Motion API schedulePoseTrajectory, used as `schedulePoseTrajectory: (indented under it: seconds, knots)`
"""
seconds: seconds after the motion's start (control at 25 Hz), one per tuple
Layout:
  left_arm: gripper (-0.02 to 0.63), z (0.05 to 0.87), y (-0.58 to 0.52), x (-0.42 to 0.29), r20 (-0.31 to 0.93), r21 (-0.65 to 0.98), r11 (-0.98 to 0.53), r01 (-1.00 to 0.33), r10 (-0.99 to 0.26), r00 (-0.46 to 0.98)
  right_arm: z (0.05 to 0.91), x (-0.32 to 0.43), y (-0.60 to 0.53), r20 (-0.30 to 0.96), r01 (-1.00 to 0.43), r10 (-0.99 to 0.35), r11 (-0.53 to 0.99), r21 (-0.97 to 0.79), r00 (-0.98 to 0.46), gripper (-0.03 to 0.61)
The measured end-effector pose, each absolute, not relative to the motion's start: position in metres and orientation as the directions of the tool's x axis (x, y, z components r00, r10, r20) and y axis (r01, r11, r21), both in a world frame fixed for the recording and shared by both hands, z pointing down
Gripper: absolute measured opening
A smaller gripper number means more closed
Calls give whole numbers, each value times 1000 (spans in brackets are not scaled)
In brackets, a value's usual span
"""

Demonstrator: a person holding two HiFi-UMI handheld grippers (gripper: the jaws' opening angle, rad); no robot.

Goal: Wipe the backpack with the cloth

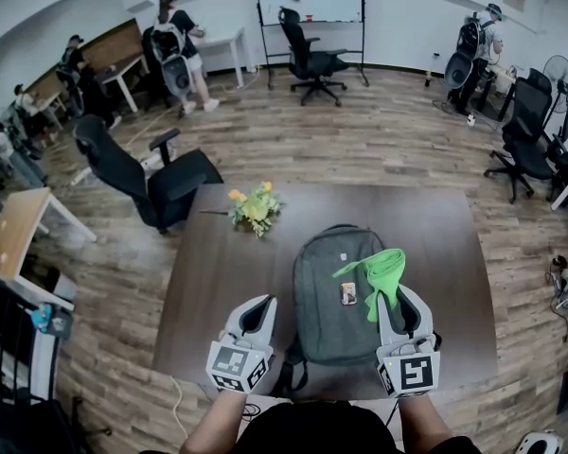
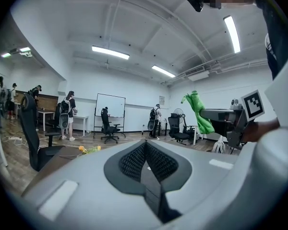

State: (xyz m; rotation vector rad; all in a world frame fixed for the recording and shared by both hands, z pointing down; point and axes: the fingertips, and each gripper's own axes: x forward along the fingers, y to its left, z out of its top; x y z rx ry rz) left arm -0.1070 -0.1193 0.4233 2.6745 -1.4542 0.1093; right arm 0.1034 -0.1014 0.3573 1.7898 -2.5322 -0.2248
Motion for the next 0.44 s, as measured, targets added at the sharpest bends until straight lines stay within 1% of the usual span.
schedulePoseTrajectory:
  seconds: [0.44]
  knots:
    - [16,423,-115,-99,107,41,-552,-833,-827,553,370,109,-101,-33,-937,-944,320,140,-327,97]
